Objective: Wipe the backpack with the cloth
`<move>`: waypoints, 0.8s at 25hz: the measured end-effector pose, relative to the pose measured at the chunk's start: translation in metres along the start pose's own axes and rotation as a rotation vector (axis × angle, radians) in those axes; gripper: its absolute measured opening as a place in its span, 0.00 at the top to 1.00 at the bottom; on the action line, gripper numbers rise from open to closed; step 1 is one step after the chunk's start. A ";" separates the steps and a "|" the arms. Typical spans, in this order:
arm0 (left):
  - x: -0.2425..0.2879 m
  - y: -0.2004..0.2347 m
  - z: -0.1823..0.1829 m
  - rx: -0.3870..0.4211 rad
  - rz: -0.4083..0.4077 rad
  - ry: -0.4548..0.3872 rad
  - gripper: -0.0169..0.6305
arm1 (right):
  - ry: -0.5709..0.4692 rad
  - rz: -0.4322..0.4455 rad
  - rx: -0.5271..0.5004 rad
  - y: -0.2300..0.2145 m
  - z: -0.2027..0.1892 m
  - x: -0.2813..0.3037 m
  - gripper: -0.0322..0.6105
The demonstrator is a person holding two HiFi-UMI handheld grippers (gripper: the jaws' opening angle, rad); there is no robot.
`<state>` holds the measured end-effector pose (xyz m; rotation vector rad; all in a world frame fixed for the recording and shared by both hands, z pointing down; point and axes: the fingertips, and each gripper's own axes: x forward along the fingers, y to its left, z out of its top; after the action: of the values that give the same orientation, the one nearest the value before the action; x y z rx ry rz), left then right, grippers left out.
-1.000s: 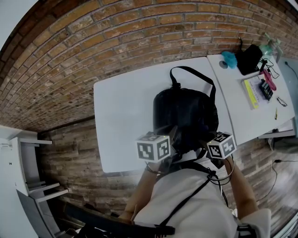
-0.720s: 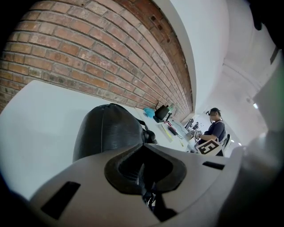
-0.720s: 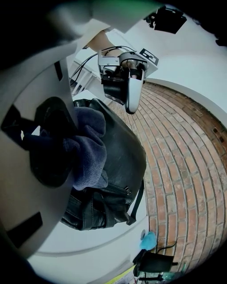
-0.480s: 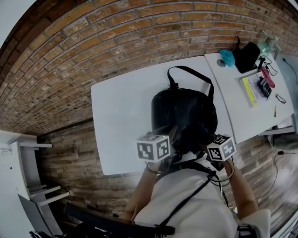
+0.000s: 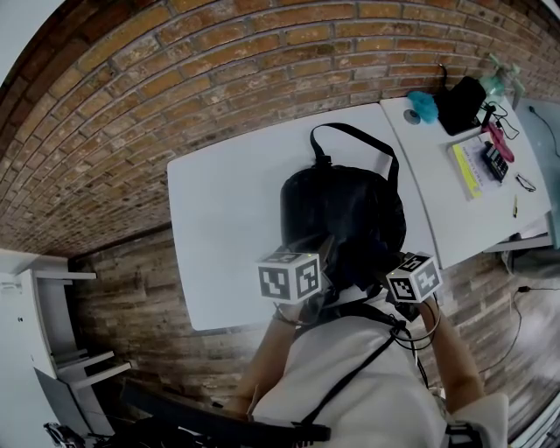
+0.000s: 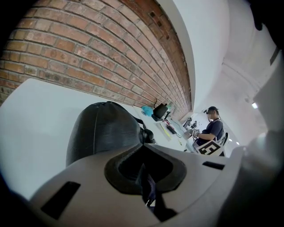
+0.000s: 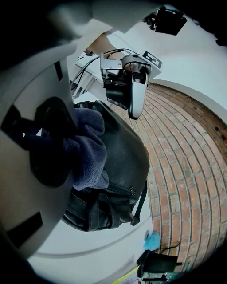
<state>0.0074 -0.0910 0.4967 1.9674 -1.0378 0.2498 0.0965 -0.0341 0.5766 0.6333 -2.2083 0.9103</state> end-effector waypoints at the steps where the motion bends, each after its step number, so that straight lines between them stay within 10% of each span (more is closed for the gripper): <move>1: 0.000 0.000 0.000 -0.001 0.001 -0.001 0.97 | 0.001 0.002 -0.001 0.000 0.000 0.000 0.84; 20: -0.001 0.005 0.004 -0.021 0.027 -0.028 0.97 | -0.004 0.057 -0.213 0.008 0.047 -0.049 0.84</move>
<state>0.0026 -0.0953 0.4967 1.9441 -1.0811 0.2261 0.1066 -0.0552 0.5125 0.4744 -2.2977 0.6891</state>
